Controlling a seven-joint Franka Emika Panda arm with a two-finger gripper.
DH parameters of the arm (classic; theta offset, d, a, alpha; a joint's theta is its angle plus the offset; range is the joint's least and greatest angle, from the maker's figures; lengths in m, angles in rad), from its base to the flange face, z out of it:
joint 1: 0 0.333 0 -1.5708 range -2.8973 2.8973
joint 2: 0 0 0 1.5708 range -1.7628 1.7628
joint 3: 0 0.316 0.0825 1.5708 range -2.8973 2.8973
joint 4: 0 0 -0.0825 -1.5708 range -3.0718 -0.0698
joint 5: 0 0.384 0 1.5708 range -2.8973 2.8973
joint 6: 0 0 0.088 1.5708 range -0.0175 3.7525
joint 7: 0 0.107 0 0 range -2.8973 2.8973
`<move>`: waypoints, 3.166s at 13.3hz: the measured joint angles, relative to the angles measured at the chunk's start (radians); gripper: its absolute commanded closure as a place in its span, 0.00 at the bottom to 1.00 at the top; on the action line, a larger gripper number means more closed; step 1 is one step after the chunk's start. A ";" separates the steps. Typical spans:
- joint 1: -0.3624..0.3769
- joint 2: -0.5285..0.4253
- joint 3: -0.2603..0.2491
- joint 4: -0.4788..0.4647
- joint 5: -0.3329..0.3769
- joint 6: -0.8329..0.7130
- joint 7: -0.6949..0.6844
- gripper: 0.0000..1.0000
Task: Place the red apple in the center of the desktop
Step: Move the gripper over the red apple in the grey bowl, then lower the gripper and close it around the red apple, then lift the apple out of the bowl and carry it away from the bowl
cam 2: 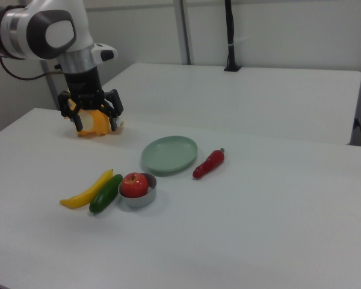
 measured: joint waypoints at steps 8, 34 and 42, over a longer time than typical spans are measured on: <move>-0.031 0.131 0.000 -0.029 0.000 0.175 -0.004 0.00; -0.035 0.257 0.043 -0.274 -0.007 0.630 0.062 0.99; -0.041 0.219 0.043 -0.267 -0.007 0.629 0.062 0.99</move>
